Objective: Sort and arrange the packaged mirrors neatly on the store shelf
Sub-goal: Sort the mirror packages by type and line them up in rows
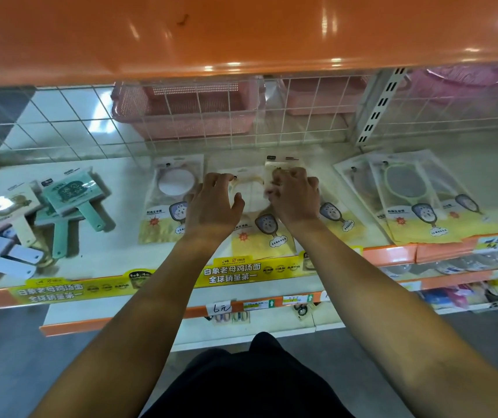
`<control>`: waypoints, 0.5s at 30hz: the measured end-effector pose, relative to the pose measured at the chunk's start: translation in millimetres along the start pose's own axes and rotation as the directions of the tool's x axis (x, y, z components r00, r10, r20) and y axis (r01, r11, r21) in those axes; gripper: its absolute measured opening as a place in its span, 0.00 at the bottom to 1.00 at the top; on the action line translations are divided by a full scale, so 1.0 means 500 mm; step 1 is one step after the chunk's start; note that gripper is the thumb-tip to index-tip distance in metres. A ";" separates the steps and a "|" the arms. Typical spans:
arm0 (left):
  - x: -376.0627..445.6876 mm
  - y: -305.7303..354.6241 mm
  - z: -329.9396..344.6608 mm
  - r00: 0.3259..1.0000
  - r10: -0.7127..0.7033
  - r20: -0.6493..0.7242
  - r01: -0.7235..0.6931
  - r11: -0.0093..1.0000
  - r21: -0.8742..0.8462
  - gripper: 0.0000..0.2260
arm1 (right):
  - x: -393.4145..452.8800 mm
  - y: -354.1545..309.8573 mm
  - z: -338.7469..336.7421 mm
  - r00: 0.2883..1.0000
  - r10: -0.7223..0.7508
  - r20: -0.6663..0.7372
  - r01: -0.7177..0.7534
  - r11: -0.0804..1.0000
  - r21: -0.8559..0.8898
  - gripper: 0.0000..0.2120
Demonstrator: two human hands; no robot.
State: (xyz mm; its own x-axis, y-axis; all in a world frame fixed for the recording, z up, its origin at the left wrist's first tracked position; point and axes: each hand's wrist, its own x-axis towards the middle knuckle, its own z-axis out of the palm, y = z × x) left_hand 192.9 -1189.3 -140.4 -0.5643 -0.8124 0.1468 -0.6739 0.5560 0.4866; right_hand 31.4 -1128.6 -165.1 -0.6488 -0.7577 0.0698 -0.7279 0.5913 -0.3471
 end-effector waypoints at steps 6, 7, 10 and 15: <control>-0.006 0.019 0.003 1.000 -0.012 -0.012 0.012 1.000 0.024 0.18 | -0.019 0.005 -0.015 1.000 0.002 0.010 -0.003 0.999 0.035 0.14; -0.006 0.021 0.005 1.000 -0.018 -0.016 0.019 0.999 0.030 0.18 | -0.021 0.006 -0.015 1.000 0.001 0.011 -0.002 0.999 0.046 0.15; -0.009 0.028 0.013 0.999 -0.044 -0.005 0.044 0.997 0.067 0.19 | -0.018 0.010 -0.015 1.000 -0.010 0.013 0.009 0.998 0.066 0.17; -0.017 0.042 0.026 0.995 -0.103 0.006 0.102 0.991 0.087 0.20 | -0.020 0.016 -0.019 0.999 -0.033 0.043 0.029 0.996 0.083 0.20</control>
State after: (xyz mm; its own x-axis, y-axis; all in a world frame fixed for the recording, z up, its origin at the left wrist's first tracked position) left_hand 177.4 -1168.6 -142.7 -0.4949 -0.8642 0.0908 -0.7668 0.4835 0.4222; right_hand 30.0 -1113.5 -159.9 -0.6146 -0.7878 0.0408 -0.7255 0.5442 -0.4213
